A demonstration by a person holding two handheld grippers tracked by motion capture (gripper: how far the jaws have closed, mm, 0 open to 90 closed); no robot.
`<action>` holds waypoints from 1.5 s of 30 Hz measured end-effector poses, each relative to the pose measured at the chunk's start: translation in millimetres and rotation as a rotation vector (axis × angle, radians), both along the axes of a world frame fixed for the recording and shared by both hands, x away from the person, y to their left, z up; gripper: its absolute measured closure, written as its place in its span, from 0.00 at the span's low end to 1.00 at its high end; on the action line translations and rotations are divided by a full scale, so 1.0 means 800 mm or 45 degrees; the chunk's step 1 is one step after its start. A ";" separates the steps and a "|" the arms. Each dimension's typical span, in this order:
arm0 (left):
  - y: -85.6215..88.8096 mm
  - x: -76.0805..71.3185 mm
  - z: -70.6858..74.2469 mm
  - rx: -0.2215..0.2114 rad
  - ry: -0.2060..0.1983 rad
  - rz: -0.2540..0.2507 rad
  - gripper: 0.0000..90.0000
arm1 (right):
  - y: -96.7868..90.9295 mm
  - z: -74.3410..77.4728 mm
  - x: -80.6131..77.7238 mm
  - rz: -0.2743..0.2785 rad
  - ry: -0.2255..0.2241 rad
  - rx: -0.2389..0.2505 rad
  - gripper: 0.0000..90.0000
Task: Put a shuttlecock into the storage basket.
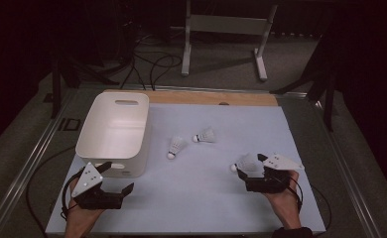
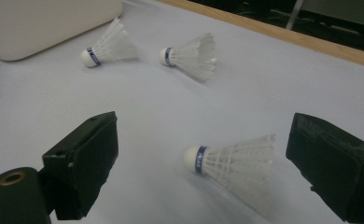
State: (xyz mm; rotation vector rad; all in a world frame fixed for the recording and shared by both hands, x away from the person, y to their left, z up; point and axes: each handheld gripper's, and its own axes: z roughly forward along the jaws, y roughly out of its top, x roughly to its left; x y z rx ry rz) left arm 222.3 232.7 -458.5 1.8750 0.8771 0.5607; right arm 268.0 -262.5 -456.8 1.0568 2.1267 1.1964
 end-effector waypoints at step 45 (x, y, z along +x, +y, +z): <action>0.001 -0.001 -0.001 0.005 -0.010 0.012 0.01 | -0.008 -0.038 0.043 -0.079 0.210 -0.102 0.24</action>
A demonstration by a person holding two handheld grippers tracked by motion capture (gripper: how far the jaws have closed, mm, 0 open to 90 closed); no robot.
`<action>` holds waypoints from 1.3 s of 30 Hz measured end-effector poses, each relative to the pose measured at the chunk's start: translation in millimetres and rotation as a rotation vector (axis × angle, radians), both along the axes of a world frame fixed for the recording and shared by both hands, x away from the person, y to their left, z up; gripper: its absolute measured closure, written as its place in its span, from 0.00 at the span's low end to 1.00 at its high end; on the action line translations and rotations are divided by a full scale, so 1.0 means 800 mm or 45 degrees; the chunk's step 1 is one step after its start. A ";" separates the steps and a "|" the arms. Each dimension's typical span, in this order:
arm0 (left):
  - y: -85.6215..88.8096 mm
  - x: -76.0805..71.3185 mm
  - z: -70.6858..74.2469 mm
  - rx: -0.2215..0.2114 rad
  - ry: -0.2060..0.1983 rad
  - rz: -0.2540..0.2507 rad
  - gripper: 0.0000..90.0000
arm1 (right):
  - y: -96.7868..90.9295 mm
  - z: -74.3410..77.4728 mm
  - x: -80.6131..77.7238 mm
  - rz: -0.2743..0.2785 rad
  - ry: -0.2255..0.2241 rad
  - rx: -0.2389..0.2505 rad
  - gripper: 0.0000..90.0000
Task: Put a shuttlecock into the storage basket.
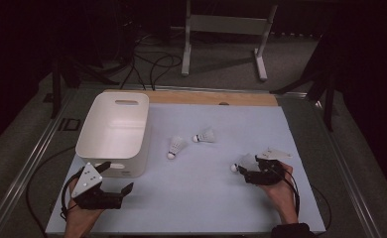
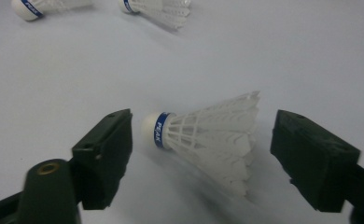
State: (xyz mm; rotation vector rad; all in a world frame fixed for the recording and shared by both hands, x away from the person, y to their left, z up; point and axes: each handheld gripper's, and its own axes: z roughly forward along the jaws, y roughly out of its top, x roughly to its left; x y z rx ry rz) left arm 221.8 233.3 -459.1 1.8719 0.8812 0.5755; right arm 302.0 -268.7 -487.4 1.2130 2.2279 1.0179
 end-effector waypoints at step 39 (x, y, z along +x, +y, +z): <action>0.003 -0.001 -0.001 -0.013 -0.006 0.022 0.01 | 0.012 0.004 0.003 0.071 0.129 0.056 0.98</action>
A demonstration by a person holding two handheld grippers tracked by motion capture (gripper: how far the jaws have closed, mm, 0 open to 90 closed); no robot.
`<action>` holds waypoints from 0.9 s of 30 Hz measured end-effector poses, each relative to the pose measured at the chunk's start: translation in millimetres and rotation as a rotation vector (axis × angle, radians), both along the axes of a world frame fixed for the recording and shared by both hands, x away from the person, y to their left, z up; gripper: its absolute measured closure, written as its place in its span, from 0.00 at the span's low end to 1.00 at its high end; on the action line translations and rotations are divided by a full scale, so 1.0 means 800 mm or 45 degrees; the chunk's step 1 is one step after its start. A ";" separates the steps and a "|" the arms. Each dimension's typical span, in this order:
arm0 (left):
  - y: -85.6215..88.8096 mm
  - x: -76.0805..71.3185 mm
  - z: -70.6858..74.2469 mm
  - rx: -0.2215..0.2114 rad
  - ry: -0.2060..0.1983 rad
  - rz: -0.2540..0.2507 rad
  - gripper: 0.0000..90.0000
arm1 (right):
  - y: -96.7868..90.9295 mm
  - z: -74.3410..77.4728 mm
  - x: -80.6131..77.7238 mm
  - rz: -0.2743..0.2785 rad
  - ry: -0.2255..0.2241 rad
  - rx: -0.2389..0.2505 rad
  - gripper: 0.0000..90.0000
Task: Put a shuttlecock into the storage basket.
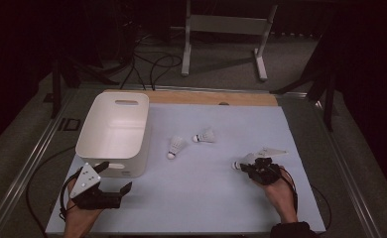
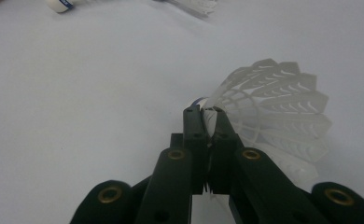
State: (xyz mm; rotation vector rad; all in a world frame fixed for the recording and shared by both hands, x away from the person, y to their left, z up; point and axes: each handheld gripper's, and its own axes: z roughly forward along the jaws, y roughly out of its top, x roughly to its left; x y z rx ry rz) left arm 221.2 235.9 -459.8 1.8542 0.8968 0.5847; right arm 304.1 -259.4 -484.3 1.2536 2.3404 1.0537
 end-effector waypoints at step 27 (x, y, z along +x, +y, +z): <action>0.000 0.000 -0.001 0.001 0.000 -0.005 0.01 | 0.011 0.023 0.004 -0.005 -0.027 0.012 0.98</action>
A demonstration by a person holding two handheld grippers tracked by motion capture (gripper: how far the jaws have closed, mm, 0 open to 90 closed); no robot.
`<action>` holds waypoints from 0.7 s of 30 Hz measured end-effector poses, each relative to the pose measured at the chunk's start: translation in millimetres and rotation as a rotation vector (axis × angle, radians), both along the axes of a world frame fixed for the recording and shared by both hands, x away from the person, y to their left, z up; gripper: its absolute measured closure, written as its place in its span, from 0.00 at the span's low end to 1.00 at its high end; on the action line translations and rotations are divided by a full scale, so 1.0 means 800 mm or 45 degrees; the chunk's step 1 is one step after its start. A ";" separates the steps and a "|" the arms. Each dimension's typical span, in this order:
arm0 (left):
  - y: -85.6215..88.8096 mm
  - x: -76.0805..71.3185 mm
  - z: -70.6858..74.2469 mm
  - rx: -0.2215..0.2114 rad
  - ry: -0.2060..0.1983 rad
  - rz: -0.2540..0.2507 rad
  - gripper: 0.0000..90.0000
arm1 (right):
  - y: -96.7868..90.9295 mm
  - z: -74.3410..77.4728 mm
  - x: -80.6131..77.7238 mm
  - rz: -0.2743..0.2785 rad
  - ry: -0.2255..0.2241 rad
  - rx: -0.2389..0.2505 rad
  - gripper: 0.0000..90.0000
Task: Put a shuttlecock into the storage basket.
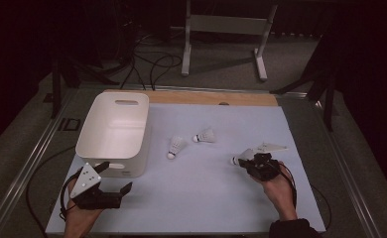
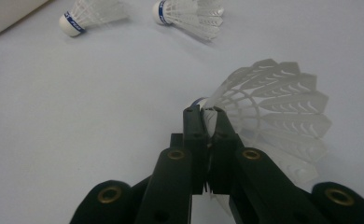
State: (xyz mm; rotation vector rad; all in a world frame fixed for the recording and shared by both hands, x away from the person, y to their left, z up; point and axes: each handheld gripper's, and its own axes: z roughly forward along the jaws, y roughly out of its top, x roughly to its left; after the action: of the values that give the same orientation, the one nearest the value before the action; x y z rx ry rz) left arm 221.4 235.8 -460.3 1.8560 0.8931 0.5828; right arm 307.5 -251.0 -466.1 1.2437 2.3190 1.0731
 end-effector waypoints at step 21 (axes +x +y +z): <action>0.000 0.000 0.000 0.003 -0.001 -0.001 0.01 | 0.009 0.009 0.004 0.015 -0.009 -0.001 0.98</action>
State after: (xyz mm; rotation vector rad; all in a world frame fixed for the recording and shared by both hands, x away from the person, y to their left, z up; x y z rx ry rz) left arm 221.4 235.8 -460.4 1.8579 0.8918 0.5842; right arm 310.4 -243.7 -459.1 1.2260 2.3241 1.0780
